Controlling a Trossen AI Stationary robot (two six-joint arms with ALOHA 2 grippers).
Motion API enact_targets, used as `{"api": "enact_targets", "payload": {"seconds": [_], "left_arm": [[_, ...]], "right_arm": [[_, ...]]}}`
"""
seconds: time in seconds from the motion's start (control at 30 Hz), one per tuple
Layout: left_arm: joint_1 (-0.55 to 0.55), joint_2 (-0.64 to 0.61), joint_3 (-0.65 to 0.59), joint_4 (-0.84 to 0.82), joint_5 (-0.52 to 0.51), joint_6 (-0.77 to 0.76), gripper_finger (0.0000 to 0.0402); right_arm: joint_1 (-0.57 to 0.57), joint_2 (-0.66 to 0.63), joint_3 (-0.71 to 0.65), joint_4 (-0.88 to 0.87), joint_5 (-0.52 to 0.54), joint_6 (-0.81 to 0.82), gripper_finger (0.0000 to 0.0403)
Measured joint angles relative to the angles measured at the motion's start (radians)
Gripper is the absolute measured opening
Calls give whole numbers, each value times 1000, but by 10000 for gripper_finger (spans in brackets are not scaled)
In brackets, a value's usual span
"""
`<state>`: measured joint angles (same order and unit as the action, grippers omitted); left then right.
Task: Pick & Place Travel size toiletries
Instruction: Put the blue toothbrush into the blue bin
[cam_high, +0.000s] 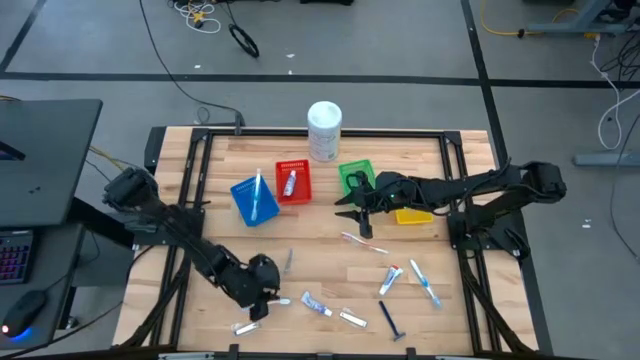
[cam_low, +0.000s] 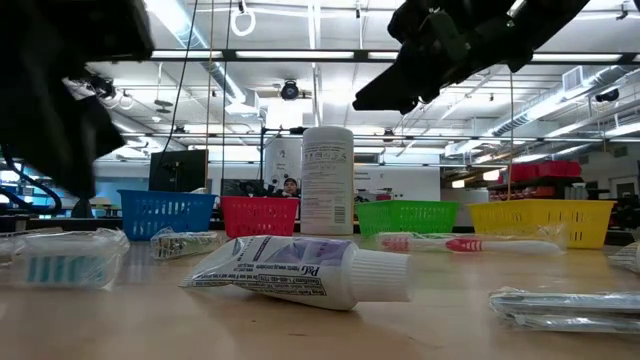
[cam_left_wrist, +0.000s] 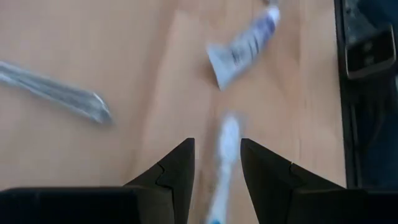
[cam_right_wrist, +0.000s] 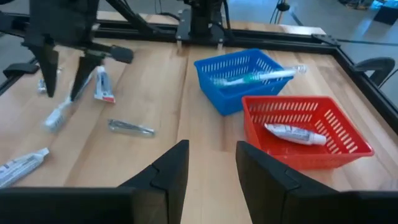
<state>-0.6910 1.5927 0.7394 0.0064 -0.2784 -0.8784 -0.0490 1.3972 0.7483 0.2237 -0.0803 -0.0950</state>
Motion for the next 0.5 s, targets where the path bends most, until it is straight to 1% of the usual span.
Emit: {"api": "enact_targets", "payload": {"seconds": [0.17, 0.27, 0.5], "left_arm": [[-18, 36, 0, 9, 67, -40, 138], [-30, 44, 0, 12, 73, -27, 138], [-39, 46, 0, -79, 79, -1, 138]], "right_arm": [[-15, 0, 0, 6, 0, 0, 142], [-19, -2, 0, 7, 0, 0, 142], [-23, -2, 0, 6, 0, 7, 142]]}}
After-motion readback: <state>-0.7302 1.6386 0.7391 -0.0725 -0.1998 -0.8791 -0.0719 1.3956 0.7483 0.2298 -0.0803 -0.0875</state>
